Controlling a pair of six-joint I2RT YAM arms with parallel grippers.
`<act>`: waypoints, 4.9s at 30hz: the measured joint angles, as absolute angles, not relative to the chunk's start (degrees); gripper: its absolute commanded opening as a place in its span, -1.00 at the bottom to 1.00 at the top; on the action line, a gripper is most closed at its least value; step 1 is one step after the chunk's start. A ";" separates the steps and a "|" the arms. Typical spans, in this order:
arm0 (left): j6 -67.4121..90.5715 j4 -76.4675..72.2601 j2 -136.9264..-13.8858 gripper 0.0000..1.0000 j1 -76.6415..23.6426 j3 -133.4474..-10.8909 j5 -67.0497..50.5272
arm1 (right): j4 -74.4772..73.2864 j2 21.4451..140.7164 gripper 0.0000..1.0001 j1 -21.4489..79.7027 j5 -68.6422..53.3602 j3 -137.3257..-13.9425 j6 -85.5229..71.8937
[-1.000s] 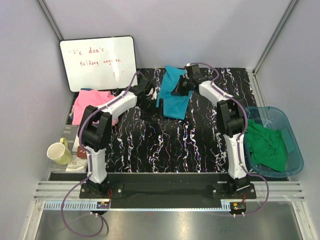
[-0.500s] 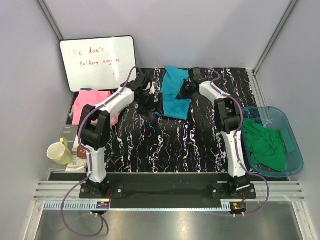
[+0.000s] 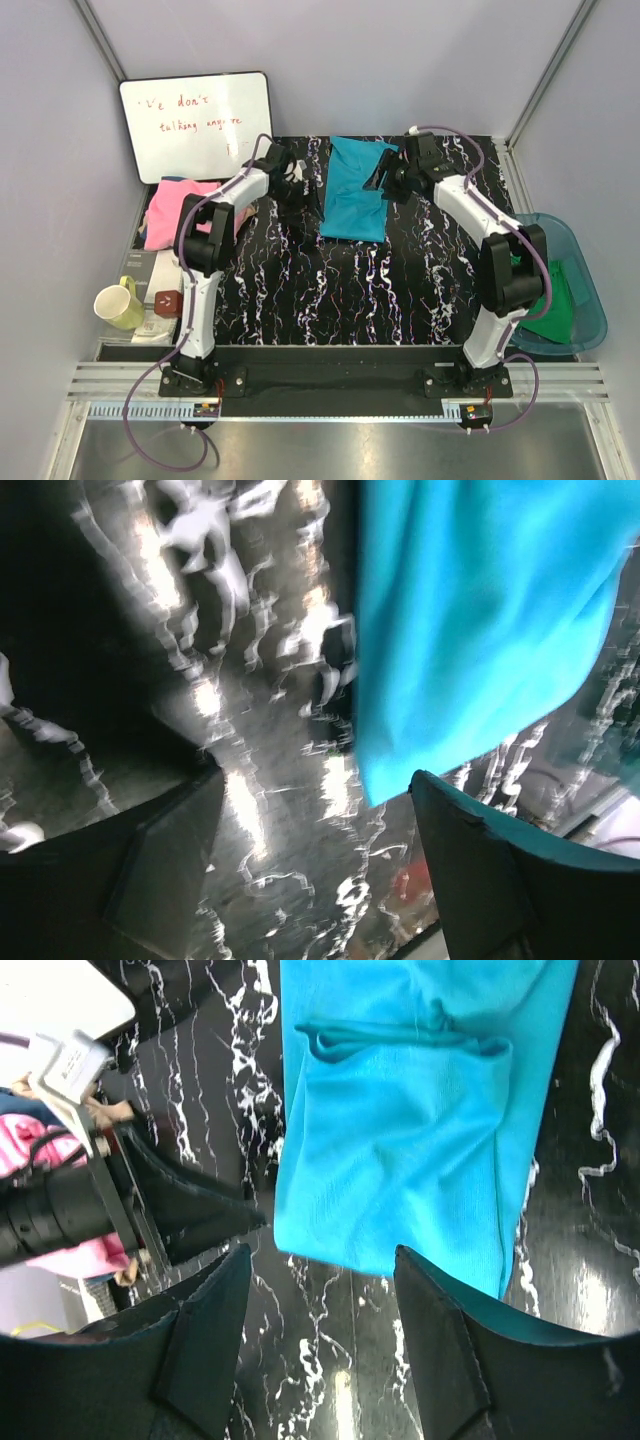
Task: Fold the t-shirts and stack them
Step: Grab one side of the 2/3 rectangular tshirt with both arms, then fold the long partially folded tshirt into a neat square, then smooth out wrinkles on the folded tshirt
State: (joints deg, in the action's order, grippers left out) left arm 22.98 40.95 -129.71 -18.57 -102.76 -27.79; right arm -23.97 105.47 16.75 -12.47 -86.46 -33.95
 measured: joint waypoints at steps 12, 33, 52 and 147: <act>26.74 37.15 -132.51 0.26 -19.40 -104.31 -32.73 | -25.71 110.54 0.27 16.27 -12.49 -76.58 -38.87; 28.16 34.46 -132.33 -1.00 -23.99 -100.12 -34.92 | -27.09 116.03 -0.99 16.01 -16.45 -77.06 -38.92; 27.05 36.77 -97.89 -1.00 -31.62 -65.21 -32.62 | -29.89 85.67 -0.96 21.58 -25.67 -53.74 -37.82; 19.59 44.66 -105.06 0.98 -1.21 -89.27 -29.08 | -26.00 162.23 -1.00 25.21 -37.28 -152.33 -43.62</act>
State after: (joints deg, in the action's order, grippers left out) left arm 19.59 44.66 -105.06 -1.21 -89.27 -29.08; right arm -26.00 162.23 25.21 -37.28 -152.33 -43.62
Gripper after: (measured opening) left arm 0.987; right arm 0.010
